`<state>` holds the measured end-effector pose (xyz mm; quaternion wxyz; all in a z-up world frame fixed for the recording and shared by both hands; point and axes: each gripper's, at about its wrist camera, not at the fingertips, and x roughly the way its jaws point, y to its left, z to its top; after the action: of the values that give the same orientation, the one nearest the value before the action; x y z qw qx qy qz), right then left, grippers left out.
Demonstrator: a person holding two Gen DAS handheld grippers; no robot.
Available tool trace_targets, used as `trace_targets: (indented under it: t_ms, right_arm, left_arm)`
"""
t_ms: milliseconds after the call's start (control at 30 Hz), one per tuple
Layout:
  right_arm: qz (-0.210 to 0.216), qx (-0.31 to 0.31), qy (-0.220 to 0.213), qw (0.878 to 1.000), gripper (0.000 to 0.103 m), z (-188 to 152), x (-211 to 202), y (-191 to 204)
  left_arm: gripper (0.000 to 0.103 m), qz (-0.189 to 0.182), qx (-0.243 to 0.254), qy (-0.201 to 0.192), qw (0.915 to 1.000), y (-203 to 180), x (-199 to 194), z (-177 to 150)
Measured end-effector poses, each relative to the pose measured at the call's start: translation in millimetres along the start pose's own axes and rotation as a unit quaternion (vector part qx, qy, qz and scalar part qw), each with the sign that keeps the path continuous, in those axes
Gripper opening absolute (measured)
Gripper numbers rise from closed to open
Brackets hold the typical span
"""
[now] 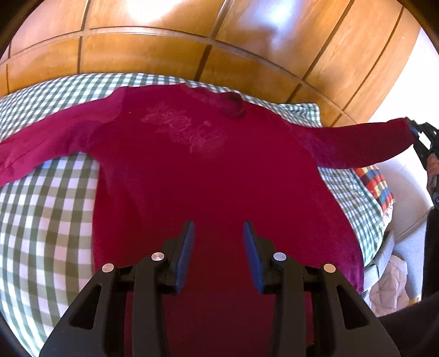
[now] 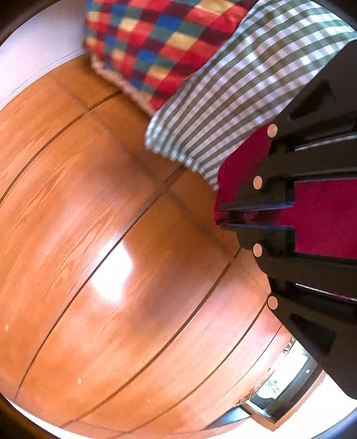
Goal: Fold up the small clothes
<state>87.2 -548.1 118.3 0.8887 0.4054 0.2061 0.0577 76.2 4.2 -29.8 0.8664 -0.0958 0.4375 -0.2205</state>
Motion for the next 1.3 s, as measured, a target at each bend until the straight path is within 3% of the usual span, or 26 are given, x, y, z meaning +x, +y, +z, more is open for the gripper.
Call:
trace_targets:
  t_ms: [67,200,367,433,500,633,700,767,833,967,1067,1200,1300]
  right_arm:
    - [-0.021,-0.004,0.024,0.999,0.007,-7.3,18.8,12.7]
    - [-0.02,-0.008,0.09,0.996,0.007,-40.6,72.2,37.7]
    - [0.02,-0.047,0.17,0.984,0.007,-95.9,154.3,100.6]
    - [0.045,-0.067,0.202,0.976,0.007,-122.7,191.8,131.7]
    - [0.071,-0.087,0.24,0.964,0.007,-152.0,231.2,164.4]
    - [0.111,-0.114,0.305,0.939,0.008,-202.0,289.7,203.4]
    - [0.13,-0.13,0.325,0.928,0.017,-219.4,306.2,213.9]
    - [0.126,-0.144,0.32,0.928,0.052,-227.3,309.8,219.6]
    - [0.129,-0.151,0.301,0.933,0.053,-220.3,302.5,211.3]
    - [0.076,-0.168,0.258,0.948,0.063,-199.8,265.3,164.0]
    - [-0.008,-0.191,0.239,0.952,0.063,-194.7,240.7,104.9]
    - [-0.156,-0.22,0.234,0.934,0.064,-203.7,215.0,19.9]
    - [-0.202,-0.225,0.249,0.92,0.061,-219.3,216.3,-17.6]
  left_arm:
    - [0.036,-0.005,0.003,-0.002,1.0,1.0,-0.8,0.7]
    - [0.036,-0.017,-0.005,-0.011,0.9998,7.9,-6.4,0.8]
    - [0.036,-0.027,-0.018,-0.024,0.9992,18.2,-14.6,2.3]
    - [0.038,-0.028,-0.022,-0.029,0.9989,21.5,-17.7,4.1]
    - [0.05,-0.028,-0.028,-0.039,0.9985,25.5,-21.5,6.8]
    - [0.052,-0.025,-0.037,-0.051,0.9977,32.9,-23.9,16.1]
    - [0.052,-0.02,-0.041,-0.053,0.9975,36.8,-22.1,22.8]
    - [0.052,-0.02,-0.047,-0.055,0.9972,42.1,-18.9,32.2]
    - [0.052,-0.015,-0.051,-0.059,0.9968,47.3,-15.1,40.7]
    - [0.052,-0.005,-0.074,-0.057,0.9956,62.2,3.4,59.8]
    - [0.052,0.009,-0.093,-0.052,0.9943,74.6,22.1,77.2]
    - [0.052,0.027,-0.133,-0.036,0.9901,97.1,52.2,99.0]
    - [0.052,0.026,-0.155,-0.014,0.9875,107.8,74.0,109.6]
